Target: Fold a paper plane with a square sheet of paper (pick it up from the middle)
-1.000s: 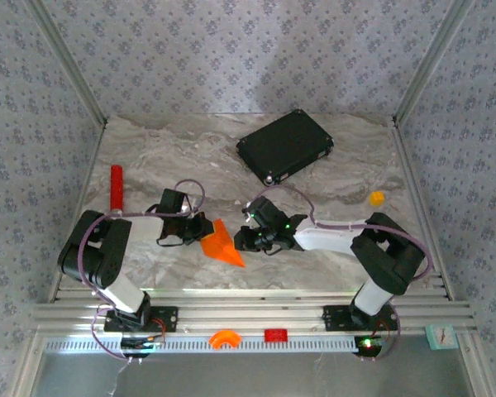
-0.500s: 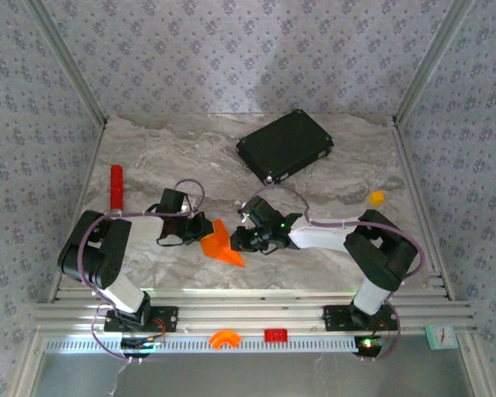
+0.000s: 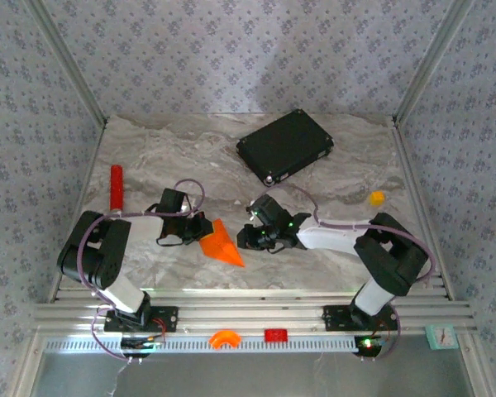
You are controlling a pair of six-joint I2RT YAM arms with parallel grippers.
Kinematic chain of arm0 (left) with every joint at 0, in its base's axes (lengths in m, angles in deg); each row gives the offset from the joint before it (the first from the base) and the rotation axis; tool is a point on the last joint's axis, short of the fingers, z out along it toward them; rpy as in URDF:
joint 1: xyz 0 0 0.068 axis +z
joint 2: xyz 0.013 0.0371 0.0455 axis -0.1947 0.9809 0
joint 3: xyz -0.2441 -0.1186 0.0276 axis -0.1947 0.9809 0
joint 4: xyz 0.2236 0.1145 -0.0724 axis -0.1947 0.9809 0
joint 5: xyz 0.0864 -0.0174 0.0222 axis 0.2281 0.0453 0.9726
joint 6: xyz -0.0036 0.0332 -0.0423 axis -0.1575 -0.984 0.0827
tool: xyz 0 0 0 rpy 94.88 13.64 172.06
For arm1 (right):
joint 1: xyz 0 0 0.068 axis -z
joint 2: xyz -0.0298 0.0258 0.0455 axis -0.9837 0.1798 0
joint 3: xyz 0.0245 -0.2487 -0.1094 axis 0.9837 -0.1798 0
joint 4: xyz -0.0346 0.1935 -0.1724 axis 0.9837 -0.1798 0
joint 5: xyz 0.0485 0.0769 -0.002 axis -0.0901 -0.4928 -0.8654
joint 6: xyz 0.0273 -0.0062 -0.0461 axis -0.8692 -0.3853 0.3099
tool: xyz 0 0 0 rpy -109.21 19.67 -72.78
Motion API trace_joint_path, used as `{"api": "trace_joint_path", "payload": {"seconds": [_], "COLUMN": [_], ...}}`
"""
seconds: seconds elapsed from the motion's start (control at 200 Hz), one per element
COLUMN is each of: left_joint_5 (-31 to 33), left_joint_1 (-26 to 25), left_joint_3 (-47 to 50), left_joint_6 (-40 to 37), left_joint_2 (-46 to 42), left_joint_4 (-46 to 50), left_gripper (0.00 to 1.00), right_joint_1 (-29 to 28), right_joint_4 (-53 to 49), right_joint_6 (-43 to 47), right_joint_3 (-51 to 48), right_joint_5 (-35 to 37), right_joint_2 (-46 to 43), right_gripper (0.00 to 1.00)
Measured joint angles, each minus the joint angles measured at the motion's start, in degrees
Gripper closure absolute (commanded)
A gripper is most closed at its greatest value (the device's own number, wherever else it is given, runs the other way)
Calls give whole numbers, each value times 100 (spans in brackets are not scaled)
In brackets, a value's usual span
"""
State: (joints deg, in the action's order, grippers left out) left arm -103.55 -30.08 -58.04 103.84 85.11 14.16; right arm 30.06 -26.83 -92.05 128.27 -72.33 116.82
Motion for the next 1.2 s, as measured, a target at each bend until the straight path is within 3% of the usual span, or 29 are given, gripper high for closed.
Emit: {"api": "trace_joint_path", "payload": {"seconds": [1.199], "left_joint_5": [17], "left_joint_1": [0], "left_joint_3": [-11], "left_joint_6": [0], "left_joint_2": [0], "left_joint_4": [9], "left_gripper": [100], "right_joint_1": [-70], "right_joint_4": [-61], "right_joint_6": [-35], "right_joint_3": [111], "right_joint_5": [-74], "right_joint_2": [260], "right_gripper": [81]}}
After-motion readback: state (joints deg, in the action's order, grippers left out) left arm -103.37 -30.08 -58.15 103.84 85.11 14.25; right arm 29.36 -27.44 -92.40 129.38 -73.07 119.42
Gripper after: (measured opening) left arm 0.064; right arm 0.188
